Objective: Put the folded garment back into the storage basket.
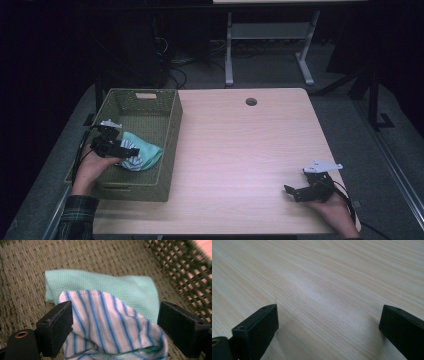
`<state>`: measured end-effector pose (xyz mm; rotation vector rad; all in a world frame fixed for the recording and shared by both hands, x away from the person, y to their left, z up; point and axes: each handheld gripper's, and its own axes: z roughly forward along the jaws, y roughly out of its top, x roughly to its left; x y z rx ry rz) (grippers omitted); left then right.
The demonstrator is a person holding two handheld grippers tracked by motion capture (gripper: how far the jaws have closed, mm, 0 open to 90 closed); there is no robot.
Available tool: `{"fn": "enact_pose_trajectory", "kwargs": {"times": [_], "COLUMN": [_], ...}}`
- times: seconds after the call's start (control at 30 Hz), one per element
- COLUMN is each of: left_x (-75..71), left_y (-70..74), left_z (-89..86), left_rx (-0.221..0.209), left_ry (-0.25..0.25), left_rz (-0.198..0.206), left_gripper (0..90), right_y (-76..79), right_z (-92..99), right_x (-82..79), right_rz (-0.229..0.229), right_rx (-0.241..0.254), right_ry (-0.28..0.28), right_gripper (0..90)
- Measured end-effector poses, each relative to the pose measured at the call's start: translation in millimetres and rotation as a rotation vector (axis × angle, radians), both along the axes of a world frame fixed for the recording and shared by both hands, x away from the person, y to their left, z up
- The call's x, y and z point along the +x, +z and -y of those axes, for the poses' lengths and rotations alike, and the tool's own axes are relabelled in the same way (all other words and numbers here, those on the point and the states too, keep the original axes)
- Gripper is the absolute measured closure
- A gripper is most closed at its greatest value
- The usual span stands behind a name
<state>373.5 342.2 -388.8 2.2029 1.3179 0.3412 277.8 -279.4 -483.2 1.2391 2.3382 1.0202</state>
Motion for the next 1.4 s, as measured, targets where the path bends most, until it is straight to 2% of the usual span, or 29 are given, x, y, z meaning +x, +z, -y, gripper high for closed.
{"fn": "enact_pose_trajectory", "kwargs": {"times": [0.37,0.57,0.83,1.07,1.4], "left_x": [-5.0,-7.9,-8.9,-9.6,-12.0], "left_y": [24.7,40.8,57.0,64.6,66.7], "left_z": [18.2,31.2,54.8,81.8,115.4], "left_rx": [-0.023,-0.074,-0.094,-0.126,-0.153], "left_ry": [-0.028,-0.035,-0.081,-0.122,-0.178], "left_rz": [0.055,0.1,0.13,0.155,0.163], "left_gripper": [12.8,12.8,12.8,12.8,12.8], "right_y": [0.0,-0.2,-0.1,-0.2,-0.2], "right_z": [-1.3,-1.6,-1.2,-1.5,-1.9], "right_x": [-0.4,-0.5,-0.4,-0.4,-0.5], "right_rz": [0.004,0.006,0.004,0.005,0.008], "right_rx": [-0.016,-0.019,-0.016,-0.018,-0.026], "right_ry": [0.0,0.0,0.001,0.0,0.002], "right_gripper": [2.0,2.0,2.0,2.0,2.0]}}
